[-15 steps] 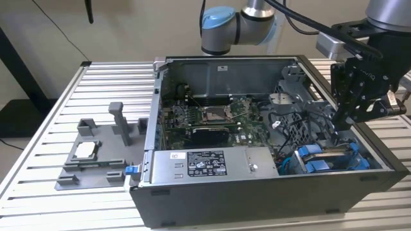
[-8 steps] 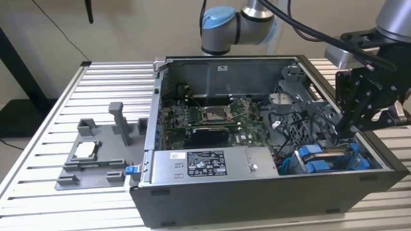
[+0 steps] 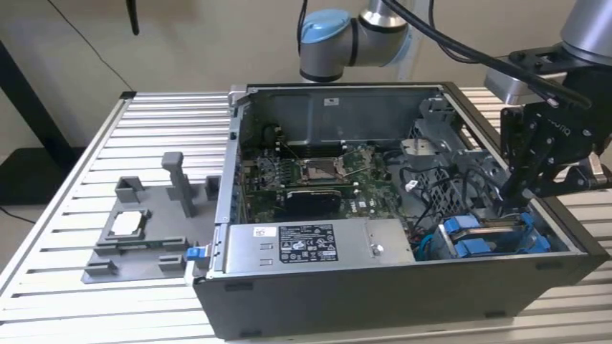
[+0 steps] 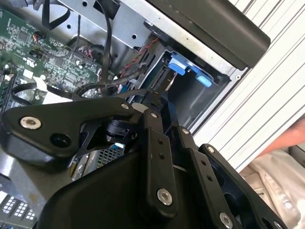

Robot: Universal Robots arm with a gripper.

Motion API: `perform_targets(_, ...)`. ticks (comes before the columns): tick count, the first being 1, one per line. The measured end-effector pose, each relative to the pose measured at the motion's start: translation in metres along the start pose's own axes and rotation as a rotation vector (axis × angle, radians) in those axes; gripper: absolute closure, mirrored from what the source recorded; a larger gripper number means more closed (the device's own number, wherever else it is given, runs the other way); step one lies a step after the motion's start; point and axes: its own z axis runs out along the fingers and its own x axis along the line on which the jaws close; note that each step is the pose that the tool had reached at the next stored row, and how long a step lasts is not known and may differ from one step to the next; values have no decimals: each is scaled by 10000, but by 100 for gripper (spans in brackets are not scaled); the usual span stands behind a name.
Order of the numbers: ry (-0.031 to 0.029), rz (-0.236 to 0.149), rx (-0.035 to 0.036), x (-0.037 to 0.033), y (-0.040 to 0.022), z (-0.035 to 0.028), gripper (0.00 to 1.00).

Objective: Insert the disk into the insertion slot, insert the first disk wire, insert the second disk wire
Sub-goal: 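Insert the first disk wire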

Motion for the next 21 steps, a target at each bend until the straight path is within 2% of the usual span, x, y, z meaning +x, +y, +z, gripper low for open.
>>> perform_targets(2, -4, -2, -38, 1, -1, 7, 80)
perform_targets(3, -8, -3, -105, 3, -6, 9, 80)
perform_targets(5, -12, -7, -311, 3, -23, 14, 80)
perform_targets(7, -18, -11, -553, 4, -48, 20, 80)
perform_targets(9, -21, -15, -745, 4, -74, 28, 80)
perform_targets(11, -21, -18, -902, 5, -102, 34, 80)
perform_targets(16, -32, -28, -1408, 7, -171, 53, 80)
perform_targets(17, -33, -30, -1492, 8, -188, 58, 80)
perform_targets(19, -45, -32, -1558, 8, -224, 76, 80)
perform_targets(21, -90, -32, -1563, 12, -257, 100, 80)
